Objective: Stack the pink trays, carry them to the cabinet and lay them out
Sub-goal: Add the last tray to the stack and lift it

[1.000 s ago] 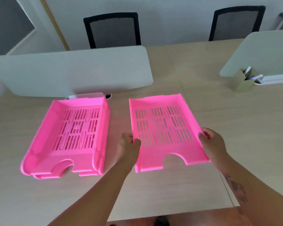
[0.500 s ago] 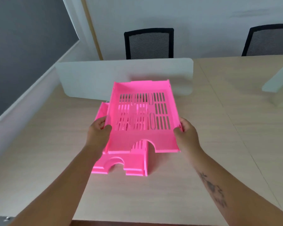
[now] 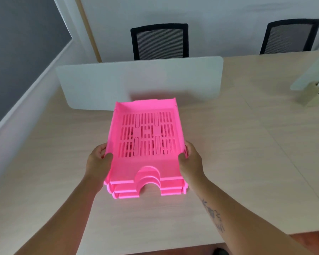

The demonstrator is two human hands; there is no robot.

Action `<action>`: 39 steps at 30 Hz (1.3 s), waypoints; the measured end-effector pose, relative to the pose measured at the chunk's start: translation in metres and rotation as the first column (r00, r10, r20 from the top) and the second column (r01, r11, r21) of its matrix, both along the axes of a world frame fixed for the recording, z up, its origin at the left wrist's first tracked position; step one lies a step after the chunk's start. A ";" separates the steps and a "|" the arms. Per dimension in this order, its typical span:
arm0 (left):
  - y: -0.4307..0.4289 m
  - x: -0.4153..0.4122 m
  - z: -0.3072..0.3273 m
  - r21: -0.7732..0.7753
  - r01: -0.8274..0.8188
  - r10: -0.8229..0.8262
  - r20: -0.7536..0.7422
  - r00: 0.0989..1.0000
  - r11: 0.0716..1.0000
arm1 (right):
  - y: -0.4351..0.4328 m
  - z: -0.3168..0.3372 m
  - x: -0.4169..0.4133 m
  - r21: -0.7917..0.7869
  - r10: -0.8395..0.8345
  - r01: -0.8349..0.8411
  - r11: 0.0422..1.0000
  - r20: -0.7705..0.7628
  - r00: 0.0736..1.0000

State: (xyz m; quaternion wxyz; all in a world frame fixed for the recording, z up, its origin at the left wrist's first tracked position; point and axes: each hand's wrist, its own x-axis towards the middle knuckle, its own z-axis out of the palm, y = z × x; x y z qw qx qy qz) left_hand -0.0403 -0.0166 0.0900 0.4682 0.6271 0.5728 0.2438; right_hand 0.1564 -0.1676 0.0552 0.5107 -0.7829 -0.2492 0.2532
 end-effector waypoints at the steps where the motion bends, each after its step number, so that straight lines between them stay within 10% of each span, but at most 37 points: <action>1: 0.002 -0.002 -0.003 -0.012 0.004 -0.004 0.003 1.000 1.000 | 0.000 -0.003 -0.002 -0.018 0.004 -0.004 1.000 0.011 1.000; 39: -0.022 -0.038 -0.067 -0.124 -0.049 0.063 0.110 0.992 0.991 | -0.021 -0.030 -0.028 -0.102 -0.039 0.021 0.995 -0.185 0.982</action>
